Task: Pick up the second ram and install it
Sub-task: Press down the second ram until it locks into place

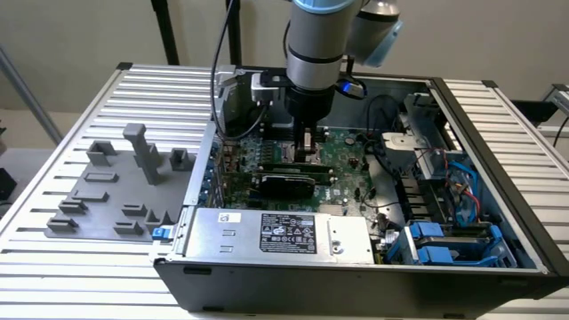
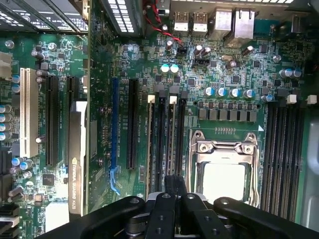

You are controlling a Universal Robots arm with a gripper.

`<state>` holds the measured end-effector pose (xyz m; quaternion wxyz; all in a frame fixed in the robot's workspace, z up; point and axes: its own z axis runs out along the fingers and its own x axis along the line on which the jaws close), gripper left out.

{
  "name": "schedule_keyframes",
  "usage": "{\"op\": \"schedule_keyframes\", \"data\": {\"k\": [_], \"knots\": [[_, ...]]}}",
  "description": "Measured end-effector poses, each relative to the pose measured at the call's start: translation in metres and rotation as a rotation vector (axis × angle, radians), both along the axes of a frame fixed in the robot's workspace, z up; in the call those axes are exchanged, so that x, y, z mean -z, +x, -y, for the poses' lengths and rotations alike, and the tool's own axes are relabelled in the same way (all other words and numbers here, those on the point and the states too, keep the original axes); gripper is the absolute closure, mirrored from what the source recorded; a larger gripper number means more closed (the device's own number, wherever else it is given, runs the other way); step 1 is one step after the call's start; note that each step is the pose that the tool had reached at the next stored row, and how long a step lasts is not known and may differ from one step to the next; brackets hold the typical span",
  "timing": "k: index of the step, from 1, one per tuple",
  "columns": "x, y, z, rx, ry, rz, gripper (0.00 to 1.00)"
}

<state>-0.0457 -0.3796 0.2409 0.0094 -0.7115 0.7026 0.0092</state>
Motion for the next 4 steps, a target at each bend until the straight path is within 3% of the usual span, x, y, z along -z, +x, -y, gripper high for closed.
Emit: {"op": "schedule_keyframes", "data": {"k": [4], "knots": [[-0.0001,0.0,0.0,0.0,-0.0001,-0.0001,0.89]]}}
